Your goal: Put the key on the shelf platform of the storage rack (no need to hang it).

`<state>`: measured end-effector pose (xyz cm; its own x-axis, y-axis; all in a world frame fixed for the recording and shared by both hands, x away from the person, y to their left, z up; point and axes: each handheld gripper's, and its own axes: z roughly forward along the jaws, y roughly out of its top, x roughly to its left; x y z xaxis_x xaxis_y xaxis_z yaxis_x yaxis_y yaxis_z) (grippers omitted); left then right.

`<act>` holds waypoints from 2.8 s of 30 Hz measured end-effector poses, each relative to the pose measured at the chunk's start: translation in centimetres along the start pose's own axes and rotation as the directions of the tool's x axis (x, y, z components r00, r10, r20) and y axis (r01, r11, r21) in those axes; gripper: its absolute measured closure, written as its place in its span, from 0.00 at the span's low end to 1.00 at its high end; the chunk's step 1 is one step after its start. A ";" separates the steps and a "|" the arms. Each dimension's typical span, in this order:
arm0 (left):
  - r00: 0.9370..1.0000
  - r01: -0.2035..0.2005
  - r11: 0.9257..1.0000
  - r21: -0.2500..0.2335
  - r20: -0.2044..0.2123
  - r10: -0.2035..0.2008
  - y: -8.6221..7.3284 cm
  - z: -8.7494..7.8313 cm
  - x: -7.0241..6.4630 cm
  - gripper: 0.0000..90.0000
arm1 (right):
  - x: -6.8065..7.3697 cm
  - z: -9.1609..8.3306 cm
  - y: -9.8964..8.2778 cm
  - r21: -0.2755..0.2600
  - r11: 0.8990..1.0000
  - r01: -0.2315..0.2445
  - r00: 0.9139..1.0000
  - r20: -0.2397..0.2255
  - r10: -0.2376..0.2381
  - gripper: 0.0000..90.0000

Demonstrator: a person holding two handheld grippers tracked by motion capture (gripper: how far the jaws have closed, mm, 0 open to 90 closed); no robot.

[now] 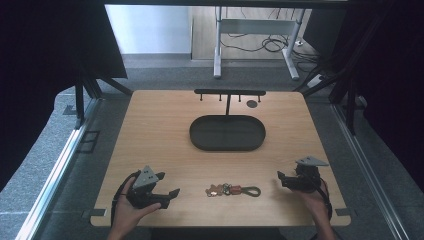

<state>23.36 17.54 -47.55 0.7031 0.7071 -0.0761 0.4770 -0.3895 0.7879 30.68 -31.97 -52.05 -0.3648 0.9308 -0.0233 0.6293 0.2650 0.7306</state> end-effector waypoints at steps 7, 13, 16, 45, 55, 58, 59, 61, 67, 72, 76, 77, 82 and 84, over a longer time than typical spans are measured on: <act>1.000 -0.006 1.000 0.004 0.003 0.006 0.0 0.2 -0.1 0.26 | -0.2 -1.0 -0.6 -0.020 1.000 -0.008 1.000 -0.013 0.007 0.20; 1.000 -0.011 1.000 0.021 -0.005 0.011 -0.2 0.6 0.0 0.26 | -1.1 -1.8 -0.8 -0.041 0.999 -0.022 1.000 -0.021 0.021 0.25; 1.000 -0.012 1.000 0.026 0.001 0.012 -0.1 0.8 0.1 0.26 | -1.2 -1.9 -0.8 -0.040 0.999 -0.013 0.999 -0.037 0.012 0.29; 1.000 -0.017 1.000 0.023 0.024 0.016 0.3 0.7 -0.2 0.26 | 0.8 -3.9 2.6 0.001 0.984 0.179 0.969 -0.175 -0.176 0.39; 0.999 -0.018 0.999 0.032 0.034 0.016 0.2 1.2 -0.6 0.26 | 3.0 -5.0 5.0 0.068 0.919 0.387 0.897 -0.259 -0.359 0.40; 0.999 -0.013 0.999 0.030 0.033 0.012 0.2 1.1 -0.5 0.26 | 3.8 -5.0 5.7 0.089 0.895 0.438 0.874 -0.276 -0.401 0.40; 0.999 -0.012 1.000 0.029 0.032 0.011 0.2 1.1 -0.5 0.26 | 4.1 -5.0 6.0 0.095 0.887 0.451 0.867 -0.283 -0.410 0.40; 0.999 -0.011 1.000 0.029 0.031 0.010 0.2 1.0 -0.5 0.26 | 4.4 -4.9 6.3 0.099 0.879 0.467 0.856 -0.298 -0.421 0.41; 0.999 -0.013 1.000 0.017 0.032 0.013 0.3 0.7 -0.5 0.25 | 5.8 -4.5 7.1 0.117 0.856 0.503 0.830 -0.340 -0.442 0.42; 0.999 -0.007 1.000 0.017 0.033 0.006 0.2 0.7 -0.4 0.25 | 6.9 -4.2 7.8 0.125 0.840 0.528 0.808 -0.378 -0.452 0.44; 0.999 -0.011 1.000 0.017 0.034 0.011 0.2 0.8 -0.4 0.25 | 7.6 -3.6 8.0 0.141 0.818 0.558 0.787 -0.402 -0.468 0.46; 0.999 -0.010 1.000 0.016 0.034 0.010 0.2 0.8 -0.4 0.25 | 7.8 -3.5 8.1 0.145 0.814 0.562 0.784 -0.406 -0.469 0.46; 0.999 -0.006 1.000 0.017 0.035 0.005 0.2 0.7 -0.4 0.25 | 8.4 -2.8 8.2 0.157 0.802 0.576 0.774 -0.422 -0.473 0.48; 0.999 -0.010 1.000 0.014 0.038 0.009 0.2 0.6 -0.4 0.25 | 8.7 -2.5 8.2 0.166 0.797 0.581 0.770 -0.432 -0.471 0.49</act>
<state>23.49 16.77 -47.71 0.7266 0.6808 -0.0919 0.4774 -0.4042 0.7802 30.95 -22.34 -44.57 -0.8731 0.4829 -0.0673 0.4037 0.7934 0.4555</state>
